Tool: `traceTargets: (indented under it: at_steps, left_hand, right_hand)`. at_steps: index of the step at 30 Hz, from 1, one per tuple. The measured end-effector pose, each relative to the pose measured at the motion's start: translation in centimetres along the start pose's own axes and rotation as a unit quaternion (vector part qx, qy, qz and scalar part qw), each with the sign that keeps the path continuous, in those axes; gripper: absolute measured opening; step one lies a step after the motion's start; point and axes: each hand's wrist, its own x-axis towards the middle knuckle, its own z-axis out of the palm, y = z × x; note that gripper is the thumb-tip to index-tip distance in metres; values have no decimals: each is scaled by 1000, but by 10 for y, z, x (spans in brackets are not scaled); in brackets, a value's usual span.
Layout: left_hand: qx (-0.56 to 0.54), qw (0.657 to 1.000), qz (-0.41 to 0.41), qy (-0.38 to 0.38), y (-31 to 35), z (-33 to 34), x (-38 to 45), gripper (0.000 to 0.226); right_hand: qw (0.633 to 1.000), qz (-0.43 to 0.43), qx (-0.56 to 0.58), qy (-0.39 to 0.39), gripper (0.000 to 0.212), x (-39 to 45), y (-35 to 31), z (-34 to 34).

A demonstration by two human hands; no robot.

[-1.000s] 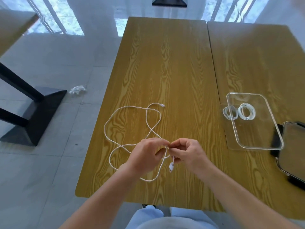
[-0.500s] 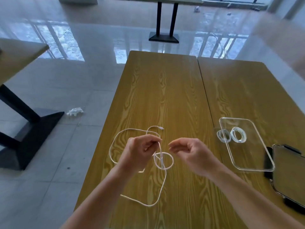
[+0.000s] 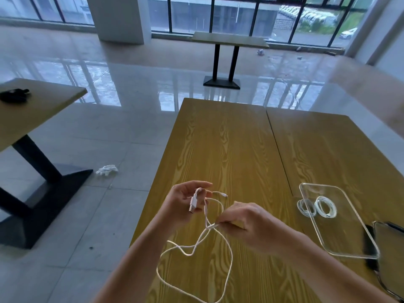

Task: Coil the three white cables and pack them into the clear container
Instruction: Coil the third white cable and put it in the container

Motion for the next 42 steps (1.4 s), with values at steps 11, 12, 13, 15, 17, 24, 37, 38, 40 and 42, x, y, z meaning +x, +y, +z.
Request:
traceTargets:
  at_steps: [11, 12, 13, 15, 17, 24, 37, 38, 40, 42]
  left_hand:
    - [-220, 953, -139, -154, 14, -6, -3, 52]
    - [-212, 957, -135, -148, 17, -5, -3, 45]
    - [-207, 959, -132, -140, 20, -3, -2, 39]
    - [-202, 964, -125, -123, 25, -1, 1, 33]
    - [-170, 972, -109, -119, 31, -1, 2, 34]
    - [-83, 977, -139, -135, 44, 1, 1, 54]
    - [-45, 961, -41, -270, 61, -23, -6, 37]
    - [-60, 964, -32, -258, 62, -28, -5, 37]
    - [-97, 970, -5, -222, 65, -34, -3, 38]
    - [-127, 976, 30, -172, 71, -39, -2, 39]
  right_hand:
    - [994, 3, 81, 70, 14, 26, -19, -22]
    - [994, 0, 83, 72, 14, 27, -20, -23]
    - [993, -2, 89, 75, 13, 29, -22, -23]
    - [990, -6, 114, 81, 12, 32, -26, -24]
    - [986, -6, 137, 92, 13, 34, -28, -27]
    - [977, 18, 93, 191, 19, 42, -34, -43]
    - [988, 40, 125, 86, 6, 45, -29, -79]
    - [988, 41, 119, 93, 12, 44, -27, -87]
    - [985, 43, 113, 122, 21, 41, -22, -103]
    - [978, 48, 107, 172, 25, 38, -16, -116]
